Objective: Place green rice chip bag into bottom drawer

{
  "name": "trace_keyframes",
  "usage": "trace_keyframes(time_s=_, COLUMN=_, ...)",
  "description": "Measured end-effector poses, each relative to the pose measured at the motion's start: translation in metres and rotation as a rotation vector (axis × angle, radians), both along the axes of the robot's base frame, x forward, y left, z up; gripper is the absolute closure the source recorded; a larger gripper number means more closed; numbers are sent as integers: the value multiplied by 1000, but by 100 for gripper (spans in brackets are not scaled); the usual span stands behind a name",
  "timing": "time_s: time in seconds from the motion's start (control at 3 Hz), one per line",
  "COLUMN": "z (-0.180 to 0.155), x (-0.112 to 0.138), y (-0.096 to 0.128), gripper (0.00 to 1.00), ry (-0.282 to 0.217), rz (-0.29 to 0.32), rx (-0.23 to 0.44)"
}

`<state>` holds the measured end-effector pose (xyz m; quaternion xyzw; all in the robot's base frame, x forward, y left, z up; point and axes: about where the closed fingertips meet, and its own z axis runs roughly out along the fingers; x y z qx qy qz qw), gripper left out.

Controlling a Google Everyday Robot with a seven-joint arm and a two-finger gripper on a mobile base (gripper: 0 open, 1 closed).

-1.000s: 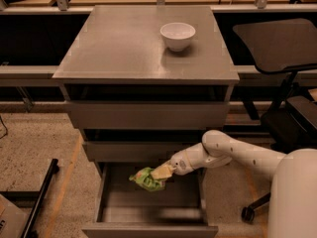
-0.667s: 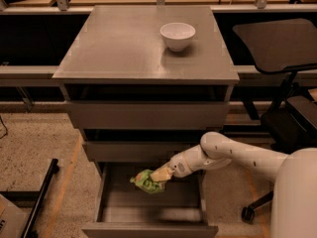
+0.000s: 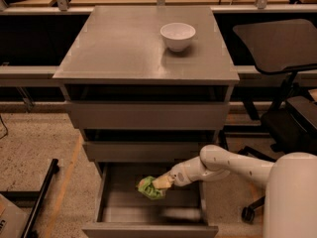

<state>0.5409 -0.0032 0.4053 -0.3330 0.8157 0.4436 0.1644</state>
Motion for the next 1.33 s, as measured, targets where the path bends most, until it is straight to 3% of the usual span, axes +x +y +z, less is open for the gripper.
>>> trace_keyframes(time_s=1.0, z=-109, x=2, y=-13, gripper=100, ry=78, rz=-129, rx=19)
trace_keyframes(time_s=1.33, z=-140, x=1, y=-11, gripper=87, ry=119, rz=-159, rx=46)
